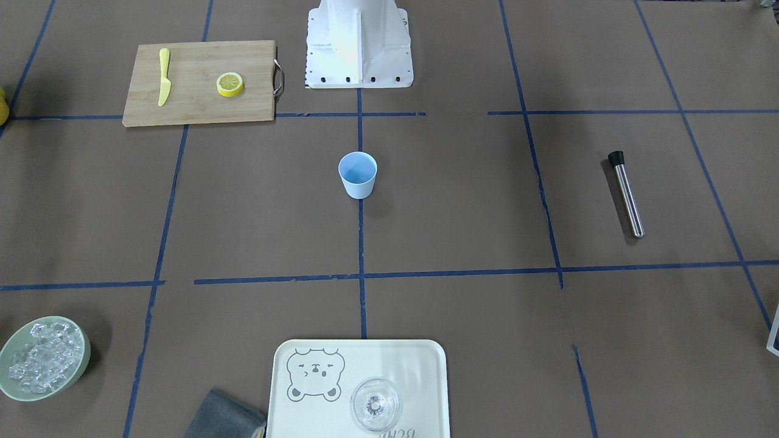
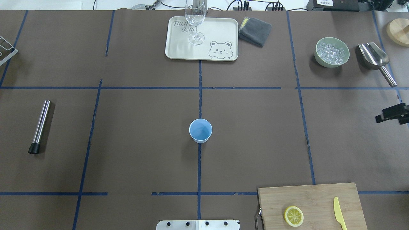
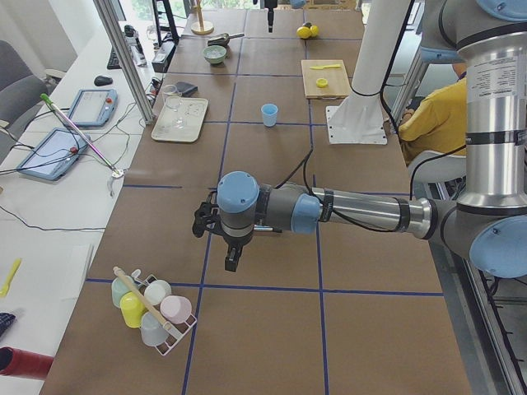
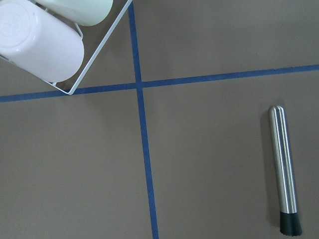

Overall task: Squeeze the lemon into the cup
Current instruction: 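Lower the right gripper onto the lemon slice on the cutting board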

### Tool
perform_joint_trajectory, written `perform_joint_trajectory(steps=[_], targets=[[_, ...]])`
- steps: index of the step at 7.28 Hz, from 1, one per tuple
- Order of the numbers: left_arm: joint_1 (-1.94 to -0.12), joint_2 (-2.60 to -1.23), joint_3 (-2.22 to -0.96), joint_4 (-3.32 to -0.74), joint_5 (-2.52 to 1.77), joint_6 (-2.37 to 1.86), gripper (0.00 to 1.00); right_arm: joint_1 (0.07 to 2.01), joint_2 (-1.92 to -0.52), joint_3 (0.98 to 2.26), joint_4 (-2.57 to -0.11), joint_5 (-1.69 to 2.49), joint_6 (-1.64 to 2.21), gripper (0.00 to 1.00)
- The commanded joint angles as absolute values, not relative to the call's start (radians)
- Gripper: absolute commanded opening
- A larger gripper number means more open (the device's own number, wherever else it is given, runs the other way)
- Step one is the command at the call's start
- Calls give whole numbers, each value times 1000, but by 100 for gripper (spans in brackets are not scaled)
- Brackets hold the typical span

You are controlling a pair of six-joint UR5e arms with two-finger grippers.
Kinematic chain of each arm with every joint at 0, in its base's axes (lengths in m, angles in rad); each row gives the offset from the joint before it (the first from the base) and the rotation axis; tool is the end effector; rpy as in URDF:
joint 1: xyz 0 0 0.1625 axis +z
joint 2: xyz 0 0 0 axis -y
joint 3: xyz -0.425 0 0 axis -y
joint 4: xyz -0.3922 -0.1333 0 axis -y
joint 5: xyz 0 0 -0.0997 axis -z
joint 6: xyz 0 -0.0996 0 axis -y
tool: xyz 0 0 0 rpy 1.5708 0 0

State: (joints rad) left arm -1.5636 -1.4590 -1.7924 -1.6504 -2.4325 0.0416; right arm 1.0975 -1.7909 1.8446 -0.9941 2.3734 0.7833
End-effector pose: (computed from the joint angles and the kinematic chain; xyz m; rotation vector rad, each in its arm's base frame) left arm -0.0545 -0.4530 0.5868 0.1924 0.8562 0.1272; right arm -0.1366 -0.4021 0.5533 0.0262 -0.9746 0.0322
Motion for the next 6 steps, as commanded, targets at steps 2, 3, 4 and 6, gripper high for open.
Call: perform_joint_trajectory(steps=[2,3,4,6], targets=[[-1554,-1459,-1795,-1672,-2493,41,100,714,-1896,2068,-831,2075,1229,100],[-1554,-1459,-1795,-1692,-2493,41,100,577,-1905,2141,-833,1989,1400,100],[-1554,-1459,-1790,-1747,-2493,37,100,395,-1922,2205,-842,1821,1495,100],[-1542,-1459,-1781,-1839,-2493,35,100,128,-1913,2301,-1018,1561,1633,100]])
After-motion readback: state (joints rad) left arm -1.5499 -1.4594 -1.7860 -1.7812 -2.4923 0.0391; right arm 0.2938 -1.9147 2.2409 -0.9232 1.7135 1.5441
